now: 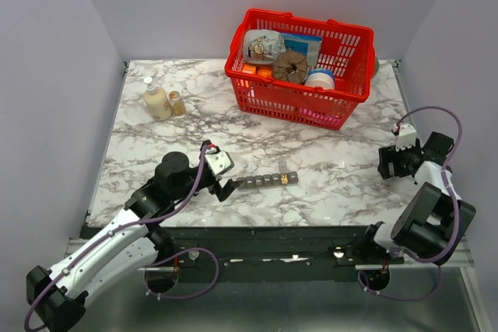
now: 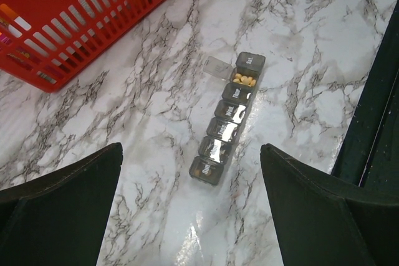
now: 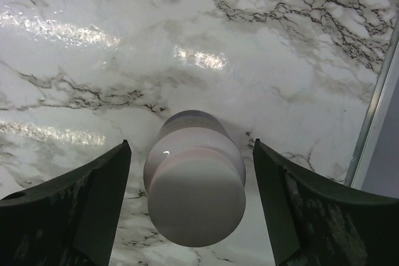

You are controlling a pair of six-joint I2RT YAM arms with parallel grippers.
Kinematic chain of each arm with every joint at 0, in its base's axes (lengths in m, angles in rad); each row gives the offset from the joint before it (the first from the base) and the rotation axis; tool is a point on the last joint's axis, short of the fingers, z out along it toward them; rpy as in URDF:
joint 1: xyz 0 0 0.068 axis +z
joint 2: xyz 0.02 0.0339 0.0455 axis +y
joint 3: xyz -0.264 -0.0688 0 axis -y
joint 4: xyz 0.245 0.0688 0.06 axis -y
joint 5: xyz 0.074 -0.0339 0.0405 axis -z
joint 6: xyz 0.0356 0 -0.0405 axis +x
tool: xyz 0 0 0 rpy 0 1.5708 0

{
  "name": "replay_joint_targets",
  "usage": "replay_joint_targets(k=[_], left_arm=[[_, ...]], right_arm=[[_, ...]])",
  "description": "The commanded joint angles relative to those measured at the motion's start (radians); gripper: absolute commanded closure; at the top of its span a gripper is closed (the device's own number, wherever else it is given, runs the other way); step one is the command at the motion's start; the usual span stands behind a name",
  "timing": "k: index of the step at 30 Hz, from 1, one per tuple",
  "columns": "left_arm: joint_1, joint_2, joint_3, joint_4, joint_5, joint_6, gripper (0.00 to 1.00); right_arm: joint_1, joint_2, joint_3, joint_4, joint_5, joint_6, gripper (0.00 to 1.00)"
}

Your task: Sort the pills into containers

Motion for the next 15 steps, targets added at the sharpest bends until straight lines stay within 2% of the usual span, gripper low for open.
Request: replay_joint_targets(k=[1, 3, 7, 9, 10, 12, 13, 14, 15], left_arm=[[0.006, 0.030, 0.013, 0.015, 0.025, 0.000, 0.01], [0.006, 0.045, 0.017, 0.009, 0.022, 0.000, 0.01], [0.006, 0.080, 0.028, 0.003, 0.030, 0.016, 0.01], [0.006, 0.109, 0.045, -0.010, 0.031, 0.030, 0.01], [0.006, 0.122, 0.049, -0.022, 0.036, 0.055, 0.01], [0.006, 0.166, 0.057, -0.037, 0.060, 0.092, 0.01], [0.006, 0.183, 0.057, -0.043, 0.073, 0.115, 0.01], [0.004, 0.218, 0.057, -0.045, 0.111, 0.173, 0.02], [0.003, 0.238, 0.052, -0.047, 0.125, 0.204, 0.03]], right_arm=[[-0.018, -0.069, -0.007, -0.002, -0.036, -0.059, 0.05], [-0.018, -0.143, 0.004, -0.028, -0.039, -0.077, 0.00], [-0.018, -0.215, 0.123, -0.189, -0.074, -0.119, 0.00], [-0.018, -0.220, 0.221, -0.264, -0.147, -0.167, 0.00], [-0.018, -0.211, 0.256, -0.372, -0.189, -0.192, 0.00], [-0.004, -0.186, 0.359, -0.520, -0.374, -0.328, 0.00], [0.016, -0.173, 0.385, -0.662, -0.428, -0.377, 0.00], [0.043, -0.144, 0.399, -0.729, -0.506, -0.431, 0.00], [0.124, -0.137, 0.396, -0.778, -0.529, -0.503, 0.02]])
